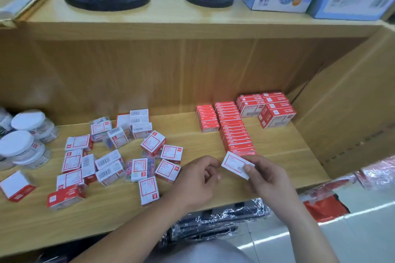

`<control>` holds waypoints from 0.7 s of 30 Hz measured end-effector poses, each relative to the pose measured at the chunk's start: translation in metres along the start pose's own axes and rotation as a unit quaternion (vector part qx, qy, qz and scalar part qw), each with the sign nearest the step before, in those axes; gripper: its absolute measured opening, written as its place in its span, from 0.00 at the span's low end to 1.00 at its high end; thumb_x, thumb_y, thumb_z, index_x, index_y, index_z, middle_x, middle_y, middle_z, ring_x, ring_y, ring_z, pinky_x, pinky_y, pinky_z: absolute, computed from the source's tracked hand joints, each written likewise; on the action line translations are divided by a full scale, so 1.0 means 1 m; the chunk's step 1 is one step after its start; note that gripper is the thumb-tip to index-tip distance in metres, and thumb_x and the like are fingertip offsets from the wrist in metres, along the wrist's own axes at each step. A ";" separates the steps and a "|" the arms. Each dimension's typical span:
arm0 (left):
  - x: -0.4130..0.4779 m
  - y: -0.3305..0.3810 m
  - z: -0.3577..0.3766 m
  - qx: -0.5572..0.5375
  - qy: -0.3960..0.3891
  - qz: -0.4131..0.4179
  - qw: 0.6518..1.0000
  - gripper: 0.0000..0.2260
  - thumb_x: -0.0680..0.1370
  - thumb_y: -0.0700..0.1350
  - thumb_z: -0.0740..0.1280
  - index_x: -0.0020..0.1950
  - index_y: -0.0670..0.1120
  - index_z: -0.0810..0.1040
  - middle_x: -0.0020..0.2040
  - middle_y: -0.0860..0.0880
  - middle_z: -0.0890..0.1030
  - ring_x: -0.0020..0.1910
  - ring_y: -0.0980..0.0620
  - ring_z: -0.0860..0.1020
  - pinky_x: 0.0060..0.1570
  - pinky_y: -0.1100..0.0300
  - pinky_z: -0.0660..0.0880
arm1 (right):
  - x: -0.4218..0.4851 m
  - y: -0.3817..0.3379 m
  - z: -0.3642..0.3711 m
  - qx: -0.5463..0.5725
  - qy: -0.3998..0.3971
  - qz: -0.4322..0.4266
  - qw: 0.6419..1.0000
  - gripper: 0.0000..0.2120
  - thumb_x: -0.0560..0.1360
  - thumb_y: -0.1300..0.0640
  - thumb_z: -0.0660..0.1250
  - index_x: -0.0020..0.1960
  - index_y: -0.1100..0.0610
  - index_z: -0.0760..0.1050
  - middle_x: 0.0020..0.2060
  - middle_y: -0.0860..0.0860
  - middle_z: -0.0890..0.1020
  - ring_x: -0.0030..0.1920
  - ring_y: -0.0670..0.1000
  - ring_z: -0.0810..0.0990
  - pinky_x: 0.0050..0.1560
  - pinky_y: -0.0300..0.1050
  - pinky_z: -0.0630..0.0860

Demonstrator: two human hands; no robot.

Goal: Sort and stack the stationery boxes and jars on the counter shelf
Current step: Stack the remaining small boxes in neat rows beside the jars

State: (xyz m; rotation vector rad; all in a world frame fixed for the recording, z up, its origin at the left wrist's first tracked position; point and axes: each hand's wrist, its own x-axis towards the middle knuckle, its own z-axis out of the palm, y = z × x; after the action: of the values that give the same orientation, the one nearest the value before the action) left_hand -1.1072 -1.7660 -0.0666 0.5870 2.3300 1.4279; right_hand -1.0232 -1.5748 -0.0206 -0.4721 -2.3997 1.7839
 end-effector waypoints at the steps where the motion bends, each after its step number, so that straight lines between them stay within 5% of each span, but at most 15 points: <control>1: 0.002 0.001 0.001 0.009 0.003 0.003 1.000 0.11 0.75 0.50 0.70 0.57 0.55 0.81 0.41 0.62 0.80 0.37 0.60 0.77 0.45 0.54 0.79 | 0.000 0.001 -0.004 -0.023 -0.010 0.001 1.000 0.11 0.80 0.63 0.66 0.57 0.50 0.82 0.50 0.45 0.86 0.46 0.41 0.82 0.48 0.41 0.76; 3: 0.004 0.007 0.003 0.026 0.003 0.008 1.000 0.13 0.75 0.53 0.69 0.59 0.56 0.81 0.41 0.62 0.80 0.38 0.60 0.77 0.45 0.57 0.79 | 0.000 0.005 -0.010 -0.056 -0.020 0.004 0.998 0.12 0.81 0.62 0.66 0.58 0.47 0.82 0.50 0.43 0.86 0.47 0.41 0.83 0.48 0.41 0.77; 7: 0.006 0.021 0.007 0.066 -0.025 0.035 0.997 0.09 0.80 0.51 0.69 0.60 0.56 0.82 0.45 0.57 0.81 0.44 0.59 0.77 0.40 0.72 0.70 | -0.001 0.007 -0.012 0.009 0.034 0.048 0.998 0.11 0.81 0.61 0.66 0.59 0.49 0.81 0.46 0.48 0.87 0.32 0.46 0.79 0.36 0.44 0.77; 11: 0.007 0.021 0.012 0.047 -0.026 0.031 0.998 0.08 0.79 0.49 0.71 0.58 0.55 0.83 0.42 0.56 0.81 0.40 0.59 0.77 0.36 0.72 0.68 | -0.003 0.013 -0.016 0.019 0.054 0.044 0.997 0.11 0.82 0.62 0.63 0.60 0.51 0.80 0.36 0.50 0.84 0.30 0.49 0.78 0.33 0.41 0.75; 14: 0.007 0.019 0.014 0.042 -0.029 0.021 0.998 0.05 0.78 0.51 0.72 0.53 0.56 0.83 0.40 0.57 0.80 0.38 0.57 0.77 0.36 0.65 0.73 | -0.003 0.018 -0.017 0.011 0.056 0.039 0.998 0.12 0.82 0.63 0.63 0.60 0.51 0.79 0.35 0.50 0.84 0.32 0.49 0.79 0.36 0.47 0.77; 17: 0.008 0.016 0.017 0.052 -0.030 0.015 0.998 0.03 0.77 0.53 0.72 0.48 0.55 0.81 0.38 0.57 0.80 0.36 0.59 0.76 0.39 0.54 0.77 | -0.001 0.025 -0.019 0.008 0.053 0.039 0.998 0.14 0.79 0.64 0.67 0.60 0.50 0.79 0.44 0.49 0.87 0.44 0.52 0.85 0.49 0.56 0.81; 21: 0.013 0.014 0.021 0.097 -0.021 0.032 0.995 0.04 0.76 0.54 0.70 0.47 0.55 0.81 0.37 0.60 0.80 0.35 0.60 0.76 0.36 0.54 0.77 | 0.002 0.030 -0.017 -0.028 0.059 0.018 0.998 0.14 0.78 0.65 0.69 0.59 0.50 0.81 0.48 0.45 0.87 0.51 0.48 0.85 0.57 0.54 0.80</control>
State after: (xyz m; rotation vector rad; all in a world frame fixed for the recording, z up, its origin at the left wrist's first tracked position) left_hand -1.1054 -1.7374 -0.0640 0.7431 2.4530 1.2100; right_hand -1.0153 -1.5508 -0.0439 -0.6125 -2.3807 1.6552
